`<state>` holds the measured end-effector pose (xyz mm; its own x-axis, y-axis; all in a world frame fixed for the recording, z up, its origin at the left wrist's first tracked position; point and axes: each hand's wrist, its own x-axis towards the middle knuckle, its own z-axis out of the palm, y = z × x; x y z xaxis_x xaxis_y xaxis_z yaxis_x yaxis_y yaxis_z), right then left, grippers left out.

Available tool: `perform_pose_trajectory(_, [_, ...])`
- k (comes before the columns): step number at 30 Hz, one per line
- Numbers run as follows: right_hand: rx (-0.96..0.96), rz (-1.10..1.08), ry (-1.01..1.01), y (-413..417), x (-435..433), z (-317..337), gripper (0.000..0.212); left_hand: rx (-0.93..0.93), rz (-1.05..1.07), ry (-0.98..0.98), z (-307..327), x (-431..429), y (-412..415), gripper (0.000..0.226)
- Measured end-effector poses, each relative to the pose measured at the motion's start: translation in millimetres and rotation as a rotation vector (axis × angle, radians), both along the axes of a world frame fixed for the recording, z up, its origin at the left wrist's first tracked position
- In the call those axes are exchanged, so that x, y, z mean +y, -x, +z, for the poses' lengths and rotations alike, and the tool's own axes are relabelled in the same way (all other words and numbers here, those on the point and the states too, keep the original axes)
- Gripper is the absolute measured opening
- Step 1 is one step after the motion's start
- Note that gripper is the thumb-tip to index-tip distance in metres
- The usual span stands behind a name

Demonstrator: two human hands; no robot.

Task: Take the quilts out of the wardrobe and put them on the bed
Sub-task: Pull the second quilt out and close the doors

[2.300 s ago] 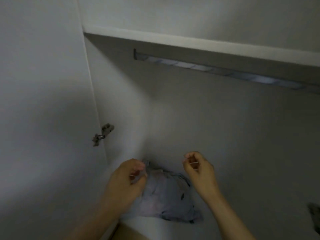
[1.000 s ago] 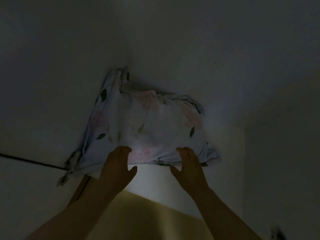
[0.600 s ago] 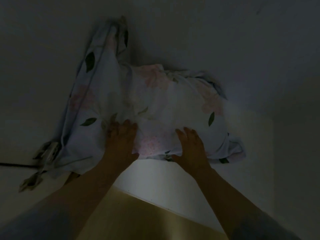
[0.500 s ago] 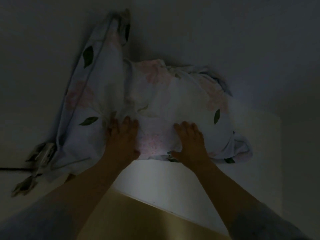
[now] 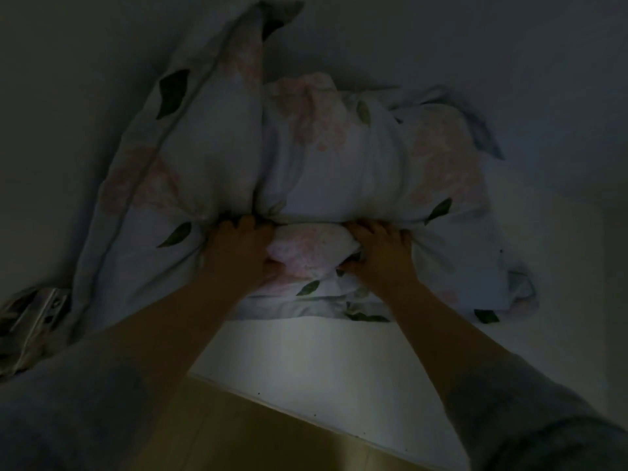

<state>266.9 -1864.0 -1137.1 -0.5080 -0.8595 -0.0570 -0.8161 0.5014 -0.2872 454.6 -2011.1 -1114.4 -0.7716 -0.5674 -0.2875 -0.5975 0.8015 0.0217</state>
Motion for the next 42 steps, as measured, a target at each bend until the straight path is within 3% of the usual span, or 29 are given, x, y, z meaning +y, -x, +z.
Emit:
perform_pose_trajectory(3, [-0.078, -0.078, 0.112, 0.2, -4.7, 3.9, 0.036, -0.003, -0.010, 0.058, 12.0, -0.8, 8.0, 0.040])
perform_pose_trajectory(5, [-0.156, -0.098, 0.207, -0.7, -9.1, 15.9, 0.036, -0.036, 0.003, 0.041, 26.2, 0.8, 13.6, 0.036])
perform_pose_trajectory(8, [-0.344, -0.125, 0.085, -2.5, -6.1, 38.2, 0.040, 0.017, 0.029, -0.093, 39.7, 4.6, 8.9, 0.037])
perform_pose_trajectory(10, [-0.418, -0.157, 0.089, -5.8, 10.2, 59.0, 0.042, 0.161, 0.123, -0.210, 65.2, 15.9, 0.3, 0.036])
perform_pose_trajectory(12, [-0.407, -0.171, 0.121, -14.5, 29.8, 92.3, 0.045, 0.180, 0.185, -0.416, 104.8, 31.2, -7.6, 0.036])
perform_pose_trajectory(14, [-0.379, -0.182, 0.145, -23.7, 42.5, 132.6, 0.044, 0.287, 0.233, -0.465, 137.9, 43.3, -13.7, 0.038])
perform_pose_trajectory(16, [-0.311, -0.184, 0.155, -29.5, 47.3, 179.2, 0.043, 0.453, 0.308, -0.373, 174.7, 55.7, -16.7, 0.055])
perform_pose_trajectory(19, [-0.299, -0.204, 0.117, -38.5, 53.4, 242.3, 0.033, 0.564, 0.350, -0.400, 221.4, 68.1, -31.2, 0.075])
perform_pose_trajectory(24, [-0.387, -0.236, 0.135, -68.1, 81.8, 335.9, 0.030, 0.584, 0.366, -0.429, 307.6, 95.1, -67.5, 0.048])
perform_pose_trajectory(30, [-0.361, -0.236, 0.150, -114.0, 118.2, 450.0, 0.037, 0.624, 0.340, -0.458, 419.9, 126.7, -105.5, 0.067])
perform_pose_trajectory(42, [-0.122, -0.209, 0.376, -173.3, 166.8, 705.8, 0.044, 0.791, 0.232, -0.417, 675.1, 157.2, -150.3, 0.055])
